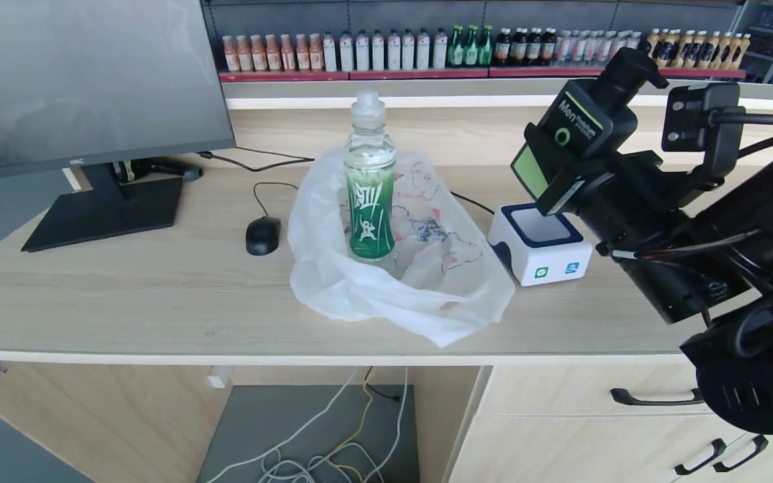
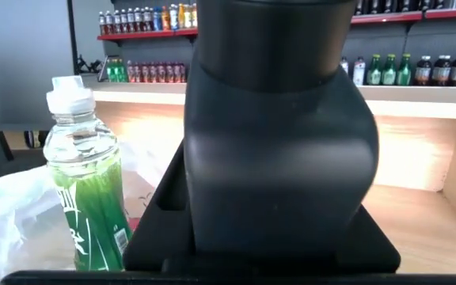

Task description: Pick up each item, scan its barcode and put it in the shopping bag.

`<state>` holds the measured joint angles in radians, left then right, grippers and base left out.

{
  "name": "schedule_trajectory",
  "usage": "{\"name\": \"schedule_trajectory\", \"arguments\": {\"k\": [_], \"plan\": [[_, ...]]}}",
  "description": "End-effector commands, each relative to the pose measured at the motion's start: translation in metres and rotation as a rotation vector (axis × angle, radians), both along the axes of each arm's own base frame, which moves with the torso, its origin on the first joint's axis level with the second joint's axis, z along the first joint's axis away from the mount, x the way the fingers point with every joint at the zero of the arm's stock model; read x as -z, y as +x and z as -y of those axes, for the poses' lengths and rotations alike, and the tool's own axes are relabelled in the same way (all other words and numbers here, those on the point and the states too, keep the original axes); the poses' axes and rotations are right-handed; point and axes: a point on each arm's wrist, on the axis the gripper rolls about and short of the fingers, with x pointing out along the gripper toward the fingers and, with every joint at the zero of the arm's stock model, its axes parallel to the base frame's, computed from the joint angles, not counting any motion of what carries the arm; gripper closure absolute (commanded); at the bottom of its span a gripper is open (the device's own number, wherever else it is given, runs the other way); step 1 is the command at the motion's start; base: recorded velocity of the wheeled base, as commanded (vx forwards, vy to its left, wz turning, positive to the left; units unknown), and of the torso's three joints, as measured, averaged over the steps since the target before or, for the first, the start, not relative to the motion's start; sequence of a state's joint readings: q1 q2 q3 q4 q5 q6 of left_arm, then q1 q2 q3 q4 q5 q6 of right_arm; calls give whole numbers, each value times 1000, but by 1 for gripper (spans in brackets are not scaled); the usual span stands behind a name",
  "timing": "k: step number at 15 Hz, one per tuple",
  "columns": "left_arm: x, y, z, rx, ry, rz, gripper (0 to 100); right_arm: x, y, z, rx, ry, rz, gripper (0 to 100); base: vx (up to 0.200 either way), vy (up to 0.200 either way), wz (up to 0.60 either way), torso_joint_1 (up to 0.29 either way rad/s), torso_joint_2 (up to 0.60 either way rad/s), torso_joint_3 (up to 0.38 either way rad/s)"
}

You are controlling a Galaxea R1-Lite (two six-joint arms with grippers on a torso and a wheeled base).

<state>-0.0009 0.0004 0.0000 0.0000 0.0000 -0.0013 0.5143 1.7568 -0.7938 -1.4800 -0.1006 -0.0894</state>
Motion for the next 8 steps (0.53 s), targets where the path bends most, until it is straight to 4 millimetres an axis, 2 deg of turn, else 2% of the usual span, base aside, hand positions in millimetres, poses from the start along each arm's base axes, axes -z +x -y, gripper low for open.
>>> {"name": "schedule_trajectory", "arguments": {"k": [1, 2, 6, 8], "plan": [[0, 0, 0, 1, 0, 0, 0, 2, 0, -2, -1, 1, -2, 100, 0, 200, 0, 7, 2, 2], [0, 0, 0, -1, 1, 0, 0, -1, 0, -4, -12, 7, 10, 100, 0, 200, 0, 7, -2, 2], [0, 0, 0, 1, 1, 0, 0, -9, -9, -23, -69, 15, 40, 100, 0, 0, 0, 0, 0, 0], [0, 0, 0, -1, 1, 0, 0, -4, -4, -26, -69, 0, 23, 100, 0, 0, 0, 0, 0, 0]]}}
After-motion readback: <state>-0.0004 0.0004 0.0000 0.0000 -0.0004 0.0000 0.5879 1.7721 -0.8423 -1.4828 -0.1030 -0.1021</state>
